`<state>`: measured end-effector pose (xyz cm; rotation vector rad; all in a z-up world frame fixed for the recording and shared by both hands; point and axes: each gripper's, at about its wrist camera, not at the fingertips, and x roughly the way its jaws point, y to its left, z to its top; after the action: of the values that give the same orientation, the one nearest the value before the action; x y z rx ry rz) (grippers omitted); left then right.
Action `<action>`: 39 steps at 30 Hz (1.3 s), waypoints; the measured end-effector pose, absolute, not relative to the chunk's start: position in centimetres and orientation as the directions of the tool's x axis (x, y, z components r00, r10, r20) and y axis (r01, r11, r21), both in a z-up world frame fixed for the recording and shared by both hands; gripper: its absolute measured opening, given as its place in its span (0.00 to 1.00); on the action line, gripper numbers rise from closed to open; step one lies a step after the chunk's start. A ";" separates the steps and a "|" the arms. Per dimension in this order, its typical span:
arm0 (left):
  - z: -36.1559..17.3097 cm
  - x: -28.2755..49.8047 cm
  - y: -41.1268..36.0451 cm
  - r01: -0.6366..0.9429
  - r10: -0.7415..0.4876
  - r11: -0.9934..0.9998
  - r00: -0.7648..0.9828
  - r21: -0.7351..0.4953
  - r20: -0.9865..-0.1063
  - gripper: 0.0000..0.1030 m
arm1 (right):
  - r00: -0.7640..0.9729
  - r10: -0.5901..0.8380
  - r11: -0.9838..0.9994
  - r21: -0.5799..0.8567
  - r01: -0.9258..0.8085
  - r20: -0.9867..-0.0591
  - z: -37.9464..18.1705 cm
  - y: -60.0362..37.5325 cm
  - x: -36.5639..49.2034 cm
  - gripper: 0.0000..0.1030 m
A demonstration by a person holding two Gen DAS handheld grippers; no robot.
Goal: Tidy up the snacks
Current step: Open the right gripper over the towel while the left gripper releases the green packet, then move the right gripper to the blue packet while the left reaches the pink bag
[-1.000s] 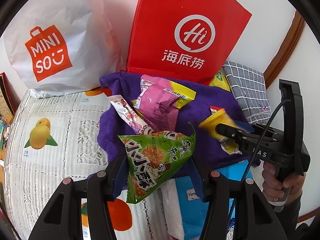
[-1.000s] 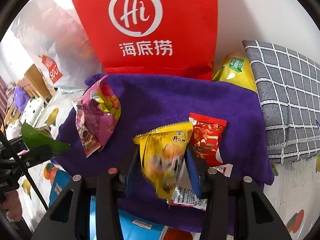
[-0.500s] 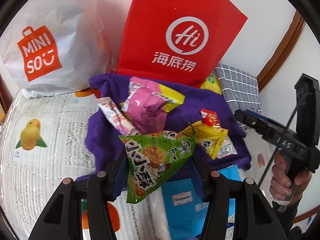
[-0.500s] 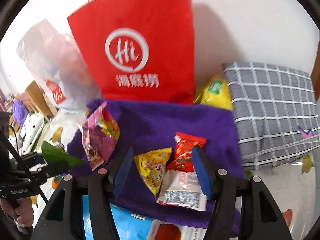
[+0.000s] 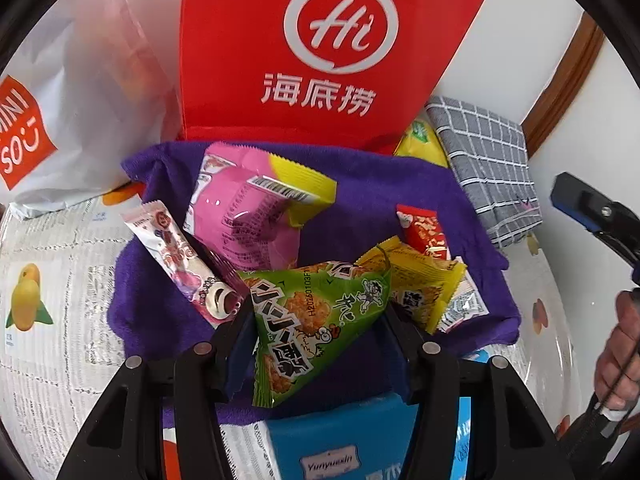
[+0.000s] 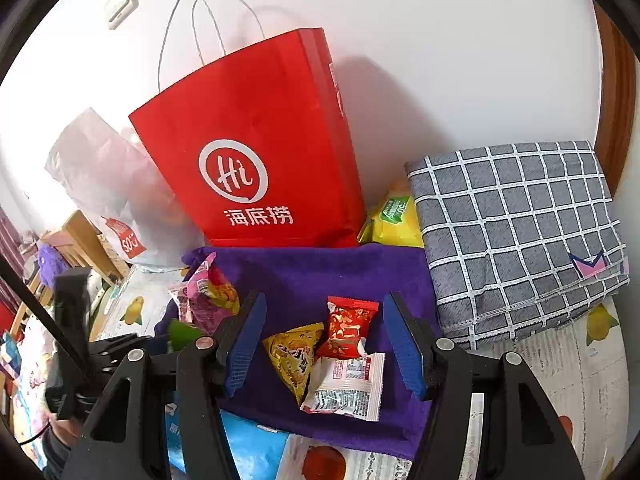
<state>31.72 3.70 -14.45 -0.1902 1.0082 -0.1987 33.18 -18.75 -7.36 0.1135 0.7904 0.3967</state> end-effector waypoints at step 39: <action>-10.2 13.6 9.4 -0.050 -0.159 0.968 0.631 -0.245 -0.760 0.74 | 0.554 0.376 0.922 0.238 -0.305 -0.743 -12.7 -15.4 15.8 0.62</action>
<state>13.56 9.44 -10.21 -0.2538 0.8889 -0.0631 15.77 -15.37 -12.68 0.0849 0.8980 0.4029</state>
